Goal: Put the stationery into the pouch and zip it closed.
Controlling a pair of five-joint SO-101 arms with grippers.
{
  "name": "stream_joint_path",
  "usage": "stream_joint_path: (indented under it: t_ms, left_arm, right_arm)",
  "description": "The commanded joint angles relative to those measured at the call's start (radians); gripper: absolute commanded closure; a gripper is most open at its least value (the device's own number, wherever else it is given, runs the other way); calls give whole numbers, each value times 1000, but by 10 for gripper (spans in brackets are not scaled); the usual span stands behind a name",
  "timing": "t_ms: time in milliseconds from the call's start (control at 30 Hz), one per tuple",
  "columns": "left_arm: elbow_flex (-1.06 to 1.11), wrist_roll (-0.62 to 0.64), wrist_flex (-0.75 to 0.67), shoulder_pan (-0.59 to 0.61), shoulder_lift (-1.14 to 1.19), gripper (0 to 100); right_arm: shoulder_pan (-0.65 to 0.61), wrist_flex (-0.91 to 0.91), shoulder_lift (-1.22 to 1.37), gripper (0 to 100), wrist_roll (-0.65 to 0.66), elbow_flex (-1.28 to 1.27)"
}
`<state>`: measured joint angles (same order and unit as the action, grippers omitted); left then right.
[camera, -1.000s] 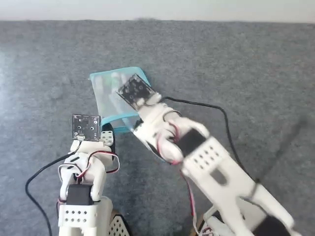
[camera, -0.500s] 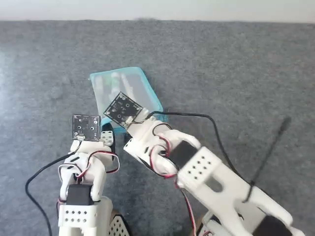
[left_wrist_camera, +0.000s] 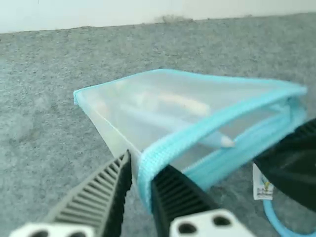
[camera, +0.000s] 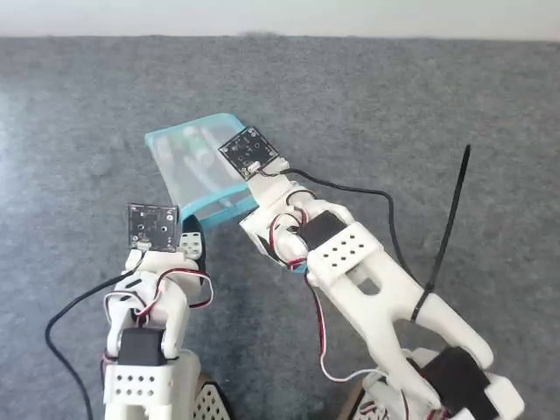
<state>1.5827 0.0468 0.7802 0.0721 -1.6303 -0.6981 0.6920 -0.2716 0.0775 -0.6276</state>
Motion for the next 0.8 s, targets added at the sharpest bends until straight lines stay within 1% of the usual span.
stream_joint_path:
  t_ms: [0, 67, 133, 233, 300, 333, 400, 467, 567, 667, 700, 767]
  left_arm:
    - [-7, -14, -29, -11, -29, 988]
    - [-7, -14, -29, -12, -29, 988]
    - [-5, -14, -28, -38, -29, 988]
    - [4, -14, -29, -64, -29, 988]
    - [4, -14, -29, -63, -29, 988]
    - [5, -14, -29, -61, -29, 988]
    - [5, -14, -29, -60, -31, 988]
    - [2, -14, -29, -57, -31, 988]
    - [-25, -14, -28, -12, -31, 988]
    - [-38, -12, -28, 31, -31, 988]
    - [-38, -12, -28, 31, -31, 988]
    - [-38, -12, -28, 31, -29, 988]
  right_arm:
    - [51, 48, -68, 986, -12, 60]
    - [64, 110, -117, 983, -12, 60]
    - [64, 177, -186, 983, -12, 60]
    - [30, 265, -314, 982, -11, 60]
    - [24, 308, -386, 982, 21, 58]
    - [35, 317, -417, 981, 44, 55]
    - [104, 314, -458, 981, 72, 31]
    - [189, 260, -472, 981, 89, -11]
    - [280, 79, -447, 981, 120, -141]
    - [294, -111, -394, 982, 196, -252]
    - [294, -136, -374, 982, 215, -262]
    - [292, -124, -340, 973, 213, -255]
